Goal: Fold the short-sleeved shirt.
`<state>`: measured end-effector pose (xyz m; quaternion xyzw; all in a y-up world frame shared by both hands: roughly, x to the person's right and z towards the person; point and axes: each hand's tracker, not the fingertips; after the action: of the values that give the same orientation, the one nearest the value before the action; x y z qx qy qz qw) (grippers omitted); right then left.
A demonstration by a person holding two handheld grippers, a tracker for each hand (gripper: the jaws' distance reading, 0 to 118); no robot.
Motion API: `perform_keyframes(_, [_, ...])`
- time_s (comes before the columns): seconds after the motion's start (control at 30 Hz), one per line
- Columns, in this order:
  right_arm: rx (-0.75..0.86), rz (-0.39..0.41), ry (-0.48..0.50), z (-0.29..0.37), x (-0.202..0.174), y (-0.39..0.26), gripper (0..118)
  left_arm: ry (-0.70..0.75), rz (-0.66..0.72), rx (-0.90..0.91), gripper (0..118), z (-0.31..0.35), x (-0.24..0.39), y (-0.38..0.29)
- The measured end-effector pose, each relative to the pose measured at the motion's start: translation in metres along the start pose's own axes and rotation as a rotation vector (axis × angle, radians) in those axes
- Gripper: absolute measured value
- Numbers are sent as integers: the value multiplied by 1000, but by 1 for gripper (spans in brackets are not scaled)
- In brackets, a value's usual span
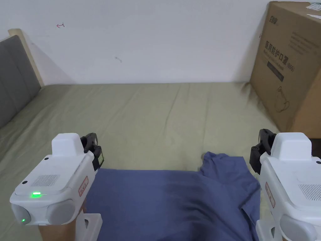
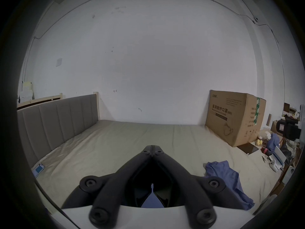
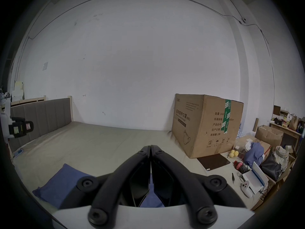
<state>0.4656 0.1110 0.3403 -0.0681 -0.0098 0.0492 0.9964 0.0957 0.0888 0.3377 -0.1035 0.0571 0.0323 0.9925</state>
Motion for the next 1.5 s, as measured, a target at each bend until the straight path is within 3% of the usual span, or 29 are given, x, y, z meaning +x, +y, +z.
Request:
perform_keyframes(0.2, [-25,-2,-1,-19,5,-3,0,-21,37,-181,0,-52,-12,-7])
perform_keyframes(0.57, [-119,19,-13,-81,7,-21,0,-17,43,-546,0,-213,-63,-63])
perform_keyframes(0.6, [-128,22,-13,-87,7,-23,0,-23,49,-584,5,-226,-67,-69])
perform_keyframes(0.63, [-136,24,-16,-92,7,-25,0,3,50,-629,19,-239,-71,-76])
perform_keyframes(0.73, [-164,36,-20,-108,7,-33,0,54,87,-721,83,-267,-81,-99])
perform_keyframes(0.77, [-176,38,-20,-113,7,-36,0,76,112,-730,93,-275,-85,-105])
perform_keyframes(0.83, [-194,36,-23,-123,9,-42,0,86,121,-766,97,-283,-89,-116])
perform_keyframes(1.0, [-241,24,-32,-144,10,-56,0,89,86,-855,92,-300,-94,-144])
perform_keyframes(1.1, [-267,16,-29,-152,11,-64,0,55,47,-908,39,-301,-89,-160])
perform_keyframes(1.17, [-289,15,-24,-158,12,-69,0,56,14,-881,32,-298,-83,-164])
perform_keyframes(1.23, [-310,15,-18,-165,15,-74,0,44,17,-870,1,-296,-78,-162])
perform_keyframes(1.3, [-351,10,-14,-177,21,-80,2,26,9,-852,0,-294,-72,-160])
perform_keyframes(1.37, [-425,-4,-11,-197,30,-89,19,11,-45,-813,0,-287,-67,-153])
perform_keyframes(1.4, [-469,0,-10,-208,34,-93,40,9,-44,-785,0,-282,-67,-148])
perform_keyframes(1.43, [-510,-9,4,-221,39,-99,73,2,-22,-758,0,-276,-68,-142])
perform_keyframes(1.47, [-556,-5,12,-234,43,-107,93,-9,2,-733,0,-273,-71,-137])
perform_keyframes(1.5, [-606,-18,25,-247,47,-115,102,-16,23,-711,0,-268,-73,-131])
